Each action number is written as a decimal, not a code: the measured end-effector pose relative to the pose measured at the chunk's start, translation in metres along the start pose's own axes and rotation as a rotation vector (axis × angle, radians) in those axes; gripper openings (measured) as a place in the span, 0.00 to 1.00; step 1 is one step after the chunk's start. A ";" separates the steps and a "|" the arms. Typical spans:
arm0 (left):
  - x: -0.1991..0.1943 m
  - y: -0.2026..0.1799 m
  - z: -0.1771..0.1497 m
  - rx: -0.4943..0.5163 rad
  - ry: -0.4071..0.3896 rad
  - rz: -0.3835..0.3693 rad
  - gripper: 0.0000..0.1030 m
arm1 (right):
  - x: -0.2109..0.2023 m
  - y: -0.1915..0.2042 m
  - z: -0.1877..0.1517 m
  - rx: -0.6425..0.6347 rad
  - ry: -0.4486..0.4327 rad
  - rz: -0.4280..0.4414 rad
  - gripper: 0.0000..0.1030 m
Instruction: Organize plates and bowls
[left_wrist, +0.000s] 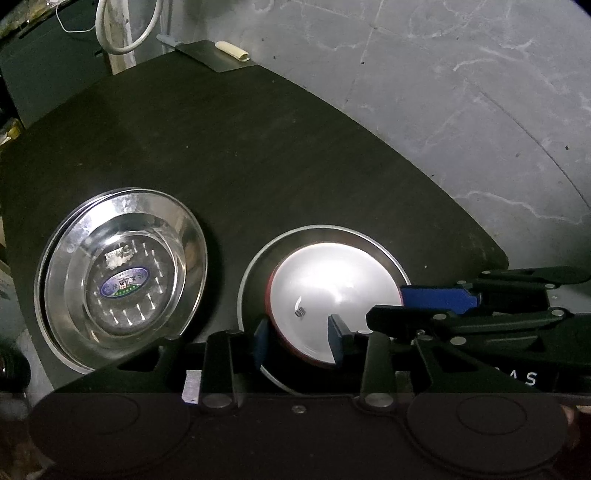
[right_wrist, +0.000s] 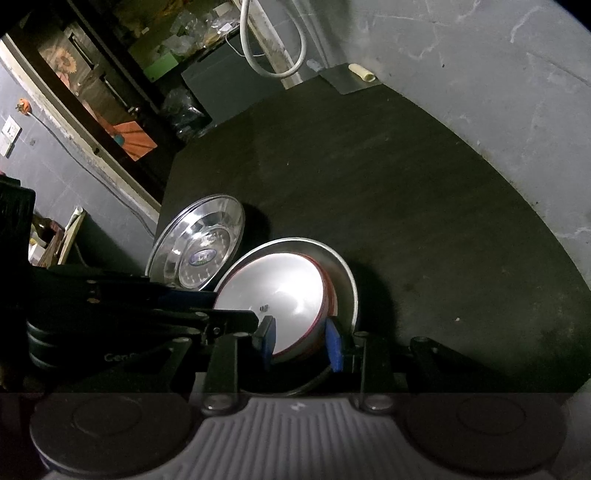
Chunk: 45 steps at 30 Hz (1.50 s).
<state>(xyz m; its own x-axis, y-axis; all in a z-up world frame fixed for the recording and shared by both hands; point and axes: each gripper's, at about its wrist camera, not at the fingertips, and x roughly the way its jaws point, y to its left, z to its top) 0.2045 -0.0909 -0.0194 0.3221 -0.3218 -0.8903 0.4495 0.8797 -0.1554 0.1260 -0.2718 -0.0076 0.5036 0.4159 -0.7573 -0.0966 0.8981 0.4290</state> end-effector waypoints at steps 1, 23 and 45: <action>0.000 0.000 0.000 0.000 -0.001 0.000 0.37 | 0.000 0.000 0.000 0.000 -0.001 0.000 0.33; -0.025 0.005 0.000 -0.048 -0.069 0.104 0.80 | -0.016 -0.010 0.003 0.003 -0.066 0.002 0.62; -0.029 0.026 -0.025 -0.292 -0.089 0.209 0.99 | -0.019 -0.041 0.002 0.025 -0.078 -0.158 1.00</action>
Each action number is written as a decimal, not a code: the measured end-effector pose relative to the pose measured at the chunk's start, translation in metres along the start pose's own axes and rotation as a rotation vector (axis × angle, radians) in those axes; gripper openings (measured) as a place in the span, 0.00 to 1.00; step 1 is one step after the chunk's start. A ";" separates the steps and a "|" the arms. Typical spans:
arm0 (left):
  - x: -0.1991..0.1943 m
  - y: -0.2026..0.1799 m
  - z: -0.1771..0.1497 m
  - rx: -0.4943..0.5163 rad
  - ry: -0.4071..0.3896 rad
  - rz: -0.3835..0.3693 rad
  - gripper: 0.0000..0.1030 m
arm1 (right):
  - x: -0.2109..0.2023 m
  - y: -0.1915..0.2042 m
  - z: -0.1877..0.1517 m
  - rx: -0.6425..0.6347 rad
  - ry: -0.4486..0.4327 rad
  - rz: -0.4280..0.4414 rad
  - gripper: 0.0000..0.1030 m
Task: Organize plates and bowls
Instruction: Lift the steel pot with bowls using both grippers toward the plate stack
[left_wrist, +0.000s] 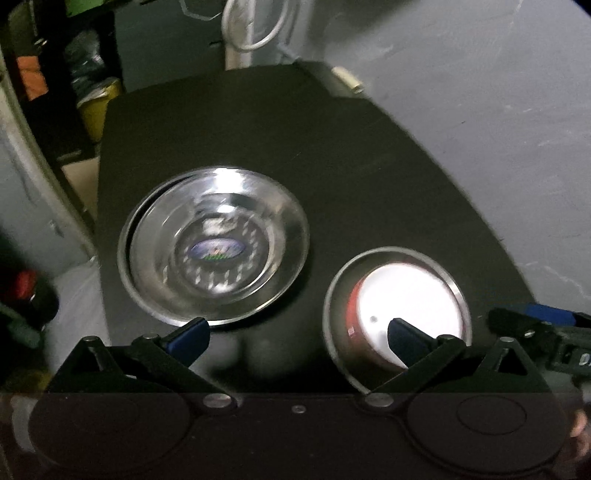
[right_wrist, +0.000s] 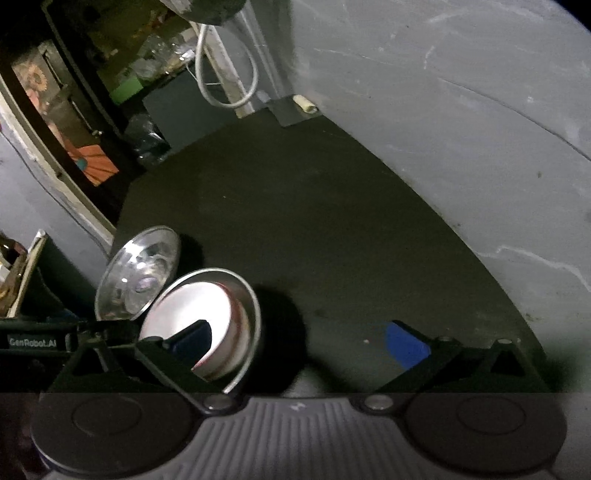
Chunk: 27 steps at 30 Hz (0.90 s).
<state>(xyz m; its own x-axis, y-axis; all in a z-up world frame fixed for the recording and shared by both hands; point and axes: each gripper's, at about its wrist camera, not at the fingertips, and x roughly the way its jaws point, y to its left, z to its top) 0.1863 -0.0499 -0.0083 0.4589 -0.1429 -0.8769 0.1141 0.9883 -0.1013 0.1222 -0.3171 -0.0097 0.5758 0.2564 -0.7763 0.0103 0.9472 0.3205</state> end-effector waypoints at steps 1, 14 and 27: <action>0.003 0.001 0.000 -0.006 0.013 0.014 0.99 | 0.002 -0.001 0.000 -0.001 0.014 -0.014 1.00; 0.025 0.002 -0.003 -0.030 0.090 0.078 0.99 | 0.021 0.005 0.000 -0.067 0.081 -0.028 1.00; 0.039 -0.009 -0.004 0.028 0.117 0.138 0.99 | 0.037 0.011 0.003 -0.131 0.111 -0.051 1.00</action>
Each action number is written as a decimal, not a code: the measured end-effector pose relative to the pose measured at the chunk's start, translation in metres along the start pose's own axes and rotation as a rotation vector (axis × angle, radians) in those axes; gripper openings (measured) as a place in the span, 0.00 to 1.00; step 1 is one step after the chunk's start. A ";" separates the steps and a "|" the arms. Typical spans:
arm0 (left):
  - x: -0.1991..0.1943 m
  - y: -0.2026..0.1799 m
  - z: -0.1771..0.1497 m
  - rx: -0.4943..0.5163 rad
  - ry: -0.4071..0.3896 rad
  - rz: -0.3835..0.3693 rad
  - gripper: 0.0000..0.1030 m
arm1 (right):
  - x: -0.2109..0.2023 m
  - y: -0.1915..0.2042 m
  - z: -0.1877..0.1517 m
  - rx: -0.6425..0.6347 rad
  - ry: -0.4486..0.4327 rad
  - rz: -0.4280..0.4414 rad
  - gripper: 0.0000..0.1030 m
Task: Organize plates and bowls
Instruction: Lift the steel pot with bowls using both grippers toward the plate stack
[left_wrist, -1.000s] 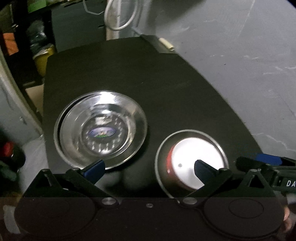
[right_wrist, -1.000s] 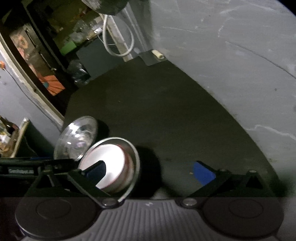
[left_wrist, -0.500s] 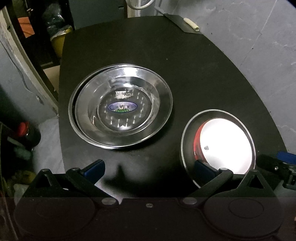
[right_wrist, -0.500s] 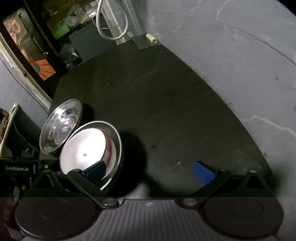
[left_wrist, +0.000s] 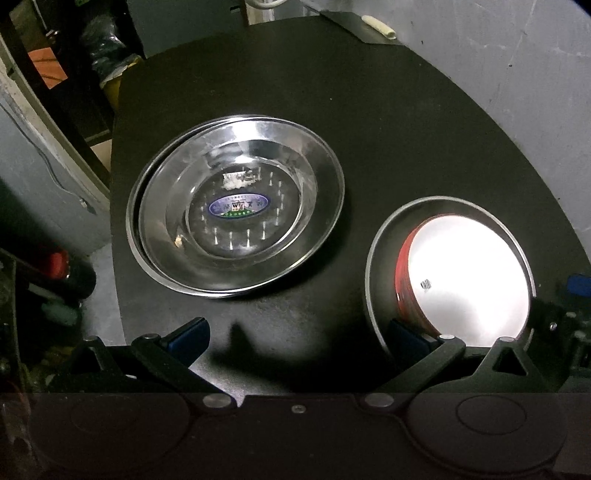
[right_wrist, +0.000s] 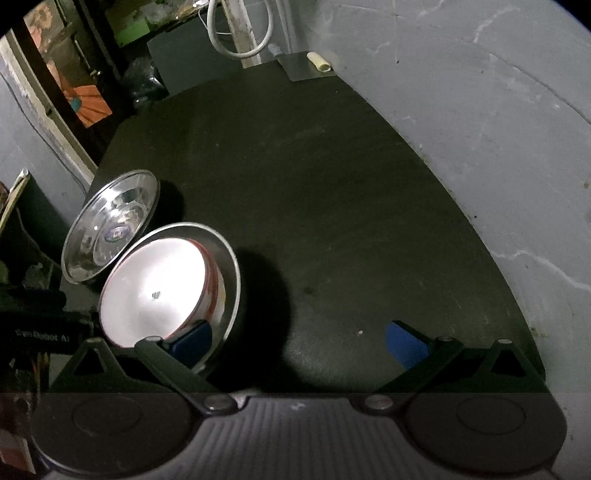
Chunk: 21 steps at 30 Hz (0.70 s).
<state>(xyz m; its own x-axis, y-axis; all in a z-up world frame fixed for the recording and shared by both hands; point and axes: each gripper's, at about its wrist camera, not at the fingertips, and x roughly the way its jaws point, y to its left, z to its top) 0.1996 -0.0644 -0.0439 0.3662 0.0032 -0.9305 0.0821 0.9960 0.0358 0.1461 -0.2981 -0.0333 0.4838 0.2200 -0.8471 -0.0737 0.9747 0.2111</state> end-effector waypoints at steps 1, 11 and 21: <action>0.001 0.000 0.000 -0.002 0.000 -0.002 0.99 | 0.001 0.000 0.000 0.000 0.003 -0.006 1.00; 0.004 -0.001 0.001 -0.018 0.006 -0.011 0.99 | 0.004 -0.002 0.001 -0.014 0.007 -0.007 1.00; 0.004 -0.003 0.005 -0.023 0.005 -0.090 0.69 | 0.002 -0.003 0.003 -0.027 0.008 0.094 0.74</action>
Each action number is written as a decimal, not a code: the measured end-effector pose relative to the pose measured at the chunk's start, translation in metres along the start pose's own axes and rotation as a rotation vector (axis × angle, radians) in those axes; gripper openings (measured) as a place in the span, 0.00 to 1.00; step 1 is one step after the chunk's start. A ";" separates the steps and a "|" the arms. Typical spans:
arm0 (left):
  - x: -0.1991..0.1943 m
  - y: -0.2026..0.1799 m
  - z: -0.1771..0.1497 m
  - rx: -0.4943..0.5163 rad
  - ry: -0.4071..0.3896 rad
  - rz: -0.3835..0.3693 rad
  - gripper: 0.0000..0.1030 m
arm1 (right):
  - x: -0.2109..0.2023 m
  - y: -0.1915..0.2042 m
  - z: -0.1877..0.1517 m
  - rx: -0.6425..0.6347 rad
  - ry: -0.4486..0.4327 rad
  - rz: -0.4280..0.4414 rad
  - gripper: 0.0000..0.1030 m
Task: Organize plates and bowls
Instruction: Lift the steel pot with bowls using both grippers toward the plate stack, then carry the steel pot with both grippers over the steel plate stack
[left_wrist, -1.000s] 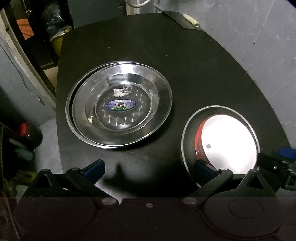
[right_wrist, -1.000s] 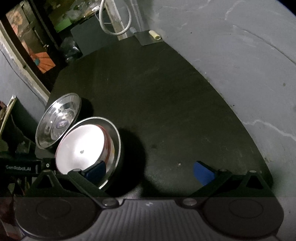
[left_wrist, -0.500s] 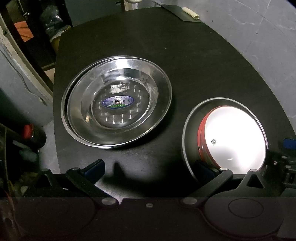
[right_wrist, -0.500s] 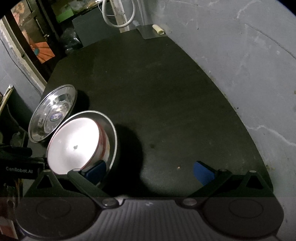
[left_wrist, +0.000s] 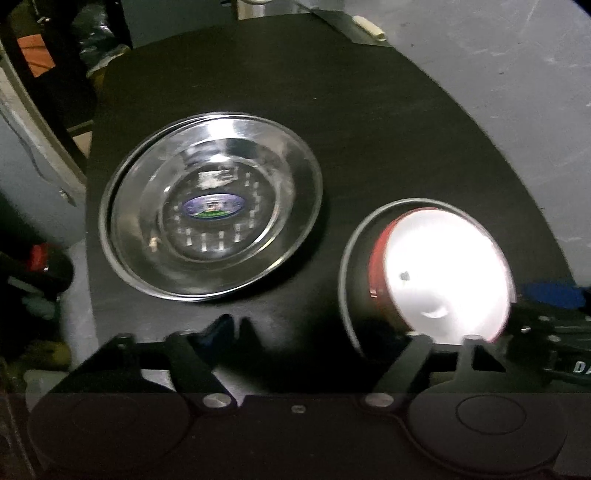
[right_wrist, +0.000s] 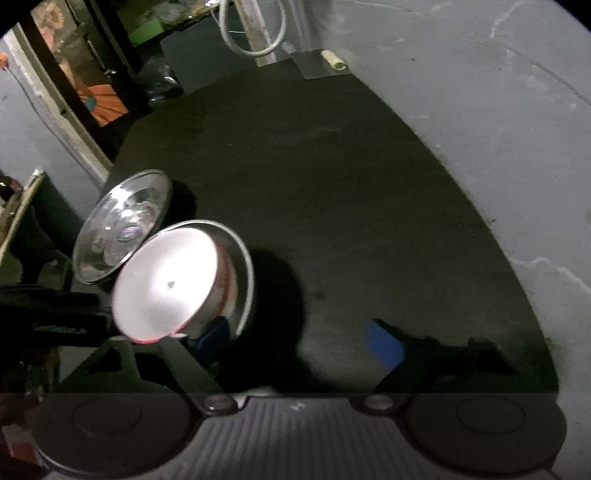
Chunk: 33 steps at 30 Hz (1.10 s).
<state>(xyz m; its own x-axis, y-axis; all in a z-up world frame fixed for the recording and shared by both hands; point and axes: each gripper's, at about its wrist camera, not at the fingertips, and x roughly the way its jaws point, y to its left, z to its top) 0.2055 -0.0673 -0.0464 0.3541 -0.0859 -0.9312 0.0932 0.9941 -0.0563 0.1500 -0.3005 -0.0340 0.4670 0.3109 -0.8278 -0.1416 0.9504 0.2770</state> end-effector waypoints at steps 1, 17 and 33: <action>-0.001 -0.001 0.000 0.006 -0.003 -0.016 0.61 | -0.001 0.000 0.000 -0.001 0.000 0.016 0.72; -0.003 -0.014 -0.005 0.048 -0.026 -0.113 0.15 | -0.005 0.009 0.001 -0.029 0.003 0.162 0.22; -0.003 -0.021 -0.005 0.106 -0.029 -0.101 0.17 | 0.000 0.010 -0.003 -0.012 0.020 0.169 0.25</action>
<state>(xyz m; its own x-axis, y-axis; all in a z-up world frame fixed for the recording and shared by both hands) 0.1982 -0.0871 -0.0439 0.3643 -0.1883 -0.9120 0.2272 0.9677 -0.1091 0.1462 -0.2907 -0.0327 0.4186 0.4660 -0.7795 -0.2272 0.8847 0.4069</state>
